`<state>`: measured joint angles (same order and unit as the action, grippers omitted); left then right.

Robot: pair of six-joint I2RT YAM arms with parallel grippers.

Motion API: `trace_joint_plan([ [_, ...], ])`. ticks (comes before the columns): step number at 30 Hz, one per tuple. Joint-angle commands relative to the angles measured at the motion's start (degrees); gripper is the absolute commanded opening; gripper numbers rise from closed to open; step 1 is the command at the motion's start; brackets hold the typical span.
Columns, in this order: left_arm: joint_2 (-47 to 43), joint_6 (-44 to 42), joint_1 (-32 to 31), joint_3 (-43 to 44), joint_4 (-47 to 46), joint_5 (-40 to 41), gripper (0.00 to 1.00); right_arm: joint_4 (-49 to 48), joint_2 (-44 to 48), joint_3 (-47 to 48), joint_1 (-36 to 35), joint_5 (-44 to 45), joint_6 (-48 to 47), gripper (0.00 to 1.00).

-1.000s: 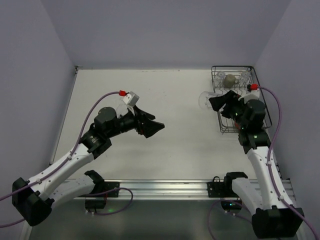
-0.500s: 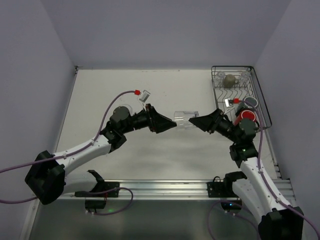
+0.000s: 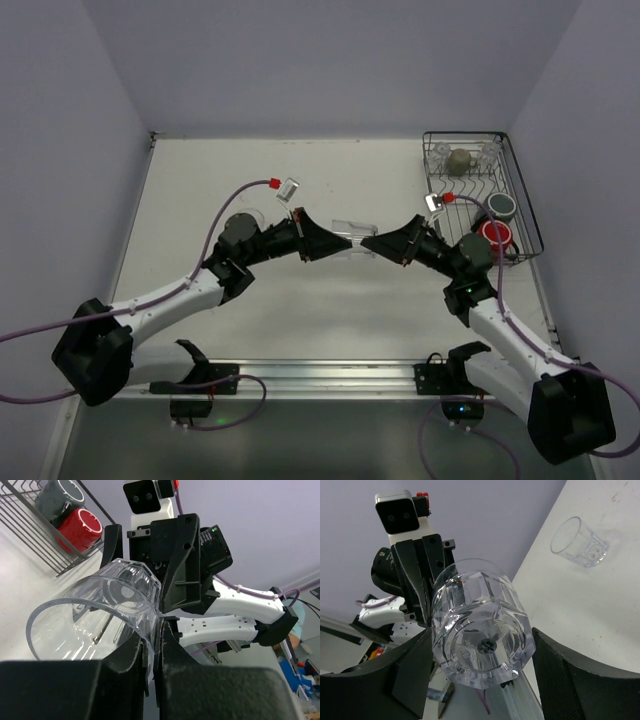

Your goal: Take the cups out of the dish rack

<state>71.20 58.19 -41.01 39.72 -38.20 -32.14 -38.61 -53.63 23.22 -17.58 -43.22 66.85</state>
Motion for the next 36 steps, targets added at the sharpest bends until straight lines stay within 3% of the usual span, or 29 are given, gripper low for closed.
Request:
trace_joint_plan([
  [1,-4.8,-7.4,-0.8,1.2,2.7,7.8,0.00,-4.6,-0.3,-1.2,-1.6,1.0,1.7,0.62],
  [2,-6.1,-9.1,-0.8,1.9,9.3,10.2,0.00,-3.0,0.5,-1.4,-1.7,1.7,0.7,0.82],
  [4,-9.2,-16.9,-0.8,7.1,19.2,18.9,0.00,0.4,2.1,-1.2,-1.6,2.6,-1.2,0.94],
  [5,-9.7,-19.6,-0.7,9.8,31.4,22.8,0.00,5.1,4.2,-1.0,-1.7,4.0,-3.7,0.98],
  [7,-9.0,-27.2,-0.6,19.5,44.2,33.5,0.00,11.1,6.5,0.4,-1.7,5.7,-9.3,0.99],
  [8,-7.9,-29.3,-0.3,22.8,55.7,37.2,0.00,18.7,8.8,1.1,-1.7,8.4,-11.5,0.99],
  [9,-5.0,-32.8,0.8,29.5,61.0,40.0,0.00,23.1,9.8,2.9,-1.7,10.2,-13.8,0.99],
  [12,1.4,-37.0,5.0,38.5,77.4,47.3,0.00,33.7,12.5,4.7,-1.7,14.7,-20.4,0.99],
  [14,2.7,-38.9,7.6,39.5,81.3,49.6,0.00,36.7,13.3,4.8,-1.7,15.6,-22.5,0.99],
  [18,7.4,-42.5,16.0,40.9,84.9,46.1,0.00,40.5,13.8,5.2,-1.7,16.7,-24.8,0.99],
  [23,14.0,-44.2,17.1,42.5,88.5,47.2,0.00,41.7,14.6,4.6,-1.7,17.6,-26.5,0.99],
  [36,18.4,-45.2,17.0,42.9,86.6,44.4,0.00,41.0,13.5,2.8,-1.6,17.6,-26.9,0.99],
])
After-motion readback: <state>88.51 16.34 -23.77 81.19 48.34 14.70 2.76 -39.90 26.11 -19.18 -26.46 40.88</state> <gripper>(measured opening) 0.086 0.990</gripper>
